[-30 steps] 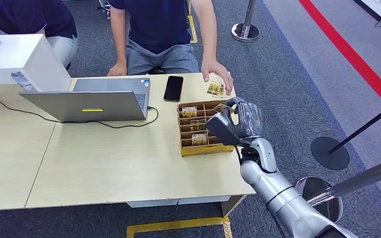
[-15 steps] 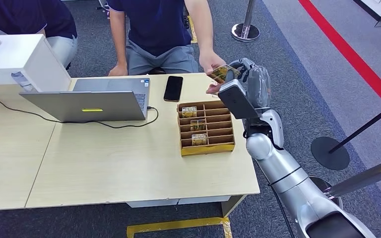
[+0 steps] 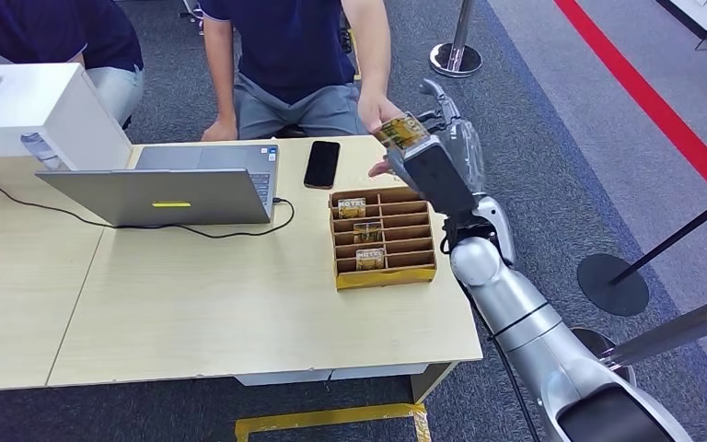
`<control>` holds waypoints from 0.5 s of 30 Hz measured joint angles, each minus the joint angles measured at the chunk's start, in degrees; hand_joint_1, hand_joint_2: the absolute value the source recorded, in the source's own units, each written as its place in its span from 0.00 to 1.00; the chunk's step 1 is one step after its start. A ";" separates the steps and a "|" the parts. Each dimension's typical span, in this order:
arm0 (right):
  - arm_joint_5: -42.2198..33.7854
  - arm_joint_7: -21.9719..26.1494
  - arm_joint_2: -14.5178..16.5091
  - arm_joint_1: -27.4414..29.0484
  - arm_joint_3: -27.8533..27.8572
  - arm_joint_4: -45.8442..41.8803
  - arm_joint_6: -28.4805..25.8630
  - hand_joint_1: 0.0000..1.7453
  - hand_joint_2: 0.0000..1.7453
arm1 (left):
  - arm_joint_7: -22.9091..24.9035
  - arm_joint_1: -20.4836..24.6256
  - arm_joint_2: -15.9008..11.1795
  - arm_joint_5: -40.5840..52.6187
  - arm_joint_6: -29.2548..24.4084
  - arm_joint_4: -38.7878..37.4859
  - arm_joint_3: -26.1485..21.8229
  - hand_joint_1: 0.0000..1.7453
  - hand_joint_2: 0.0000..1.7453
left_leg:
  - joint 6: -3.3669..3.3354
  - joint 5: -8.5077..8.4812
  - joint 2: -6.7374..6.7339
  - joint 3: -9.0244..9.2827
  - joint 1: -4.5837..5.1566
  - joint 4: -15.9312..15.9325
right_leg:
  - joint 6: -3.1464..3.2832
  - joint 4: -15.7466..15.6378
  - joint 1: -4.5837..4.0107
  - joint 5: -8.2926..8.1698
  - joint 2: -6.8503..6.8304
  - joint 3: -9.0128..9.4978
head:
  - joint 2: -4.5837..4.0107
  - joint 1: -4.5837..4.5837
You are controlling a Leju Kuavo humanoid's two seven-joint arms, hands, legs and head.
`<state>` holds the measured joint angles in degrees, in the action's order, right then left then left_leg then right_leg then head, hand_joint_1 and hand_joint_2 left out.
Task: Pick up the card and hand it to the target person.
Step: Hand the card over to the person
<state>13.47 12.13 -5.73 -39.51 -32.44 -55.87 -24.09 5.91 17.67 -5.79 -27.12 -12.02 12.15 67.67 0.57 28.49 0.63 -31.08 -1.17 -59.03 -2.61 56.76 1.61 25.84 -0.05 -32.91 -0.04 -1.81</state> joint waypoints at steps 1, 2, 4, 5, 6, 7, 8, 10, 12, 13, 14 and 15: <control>-2.34 0.07 -0.02 -0.13 0.02 0.24 2.63 0.00 1.00 | -0.11 0.00 0.00 -0.02 0.00 0.00 0.00 0.00 0.00 | 0.00 0.00 0.00 0.00 0.00 0.00 | 0.00 0.00 0.00 0.00 0.00 0.00 | 0.00 0.00; -4.55 0.13 -0.05 -0.25 0.03 0.54 5.20 0.00 1.00 | -0.24 0.01 -0.01 -0.04 0.00 0.00 0.00 0.00 0.00 | 0.00 0.00 0.00 0.01 0.00 0.00 | 0.00 0.00 0.00 0.00 0.00 -0.01 | 0.00 0.00; -8.57 0.22 -0.27 -0.43 0.04 1.27 10.07 0.00 1.00 | -0.53 0.04 -0.05 -0.08 0.01 0.00 0.00 0.00 0.00 | 0.00 0.00 0.00 0.01 0.00 0.00 | 0.00 0.00 0.00 0.00 0.00 -0.01 | 0.00 0.00; -9.99 0.21 -0.46 -0.45 0.03 1.62 11.82 0.00 1.00 | -0.64 0.05 -0.08 -0.08 0.01 0.00 0.00 0.00 0.00 | 0.00 0.00 0.00 0.02 0.00 0.00 | 0.00 0.00 0.00 0.00 0.00 -0.01 | 0.00 0.00; -11.28 0.21 -0.73 -0.43 0.02 1.95 13.41 0.00 1.00 | -0.76 0.05 -0.11 -0.09 0.02 0.00 0.00 0.00 0.00 | 0.00 0.00 0.00 0.02 0.00 0.00 | 0.00 0.00 0.00 0.00 0.00 -0.01 | 0.00 0.00; -12.45 0.20 -1.04 -0.40 0.01 2.25 14.84 0.00 1.00 | -0.89 0.06 -0.17 -0.09 0.02 0.00 0.00 0.00 0.00 | 0.00 0.00 0.00 0.02 0.00 0.00 | 0.00 -0.01 0.00 0.00 0.00 -0.01 | 0.00 0.00; -13.55 0.20 -1.38 -0.35 0.00 2.53 16.15 0.00 1.00 | -0.99 0.06 -0.21 -0.09 0.02 0.00 0.00 0.00 0.00 | 0.00 0.00 0.00 0.02 0.00 0.00 | 0.00 -0.01 0.00 0.00 0.00 -0.01 | 0.00 0.00; -15.66 0.17 -2.20 -0.16 0.01 2.98 18.75 0.00 1.00 | -1.15 0.06 -0.30 -0.09 0.07 0.00 0.00 0.00 0.00 | 0.00 0.00 0.00 0.02 0.01 -0.01 | 0.00 -0.01 0.00 0.00 0.01 -0.02 | 0.00 0.00; -18.00 0.12 -3.35 0.32 0.02 3.30 21.86 0.00 1.00 | -1.40 0.06 -0.42 -0.09 0.20 0.00 0.00 0.00 0.00 | 0.00 0.00 0.00 0.02 0.01 -0.01 | 0.00 -0.02 0.00 0.00 0.01 -0.02 | 0.00 0.00; -19.09 0.08 -4.04 0.67 0.02 3.36 23.30 0.00 1.00 | -1.55 0.06 -0.49 -0.09 0.26 0.00 0.00 0.00 0.00 | 0.00 0.00 0.00 0.02 0.01 -0.01 | 0.00 -0.02 0.00 0.00 0.01 -0.02 | 0.00 0.00; -20.00 0.03 -4.72 1.07 0.02 3.38 24.52 0.00 1.00 | -1.68 0.05 -0.57 -0.10 0.31 0.00 0.00 0.00 0.00 | 0.00 0.00 0.00 0.02 0.01 -0.02 | 0.00 -0.02 0.00 0.00 0.01 -0.02 | 0.00 0.00; -20.71 -0.08 -5.41 1.47 0.02 3.37 25.45 0.00 1.00 | -1.77 0.05 -0.65 -0.11 0.34 0.00 0.00 0.00 0.00 | 0.00 0.01 0.00 0.02 0.01 -0.02 | 0.00 -0.02 0.00 0.00 0.01 -0.02 | 0.00 0.00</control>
<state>-7.24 12.05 -11.14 -38.04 -32.41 -52.51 1.36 4.15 17.72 -6.44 -27.24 -11.68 12.15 67.67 0.56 28.49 0.63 -31.06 -1.16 -59.05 -2.61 56.73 1.61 25.84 -0.04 -32.93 -0.04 -1.81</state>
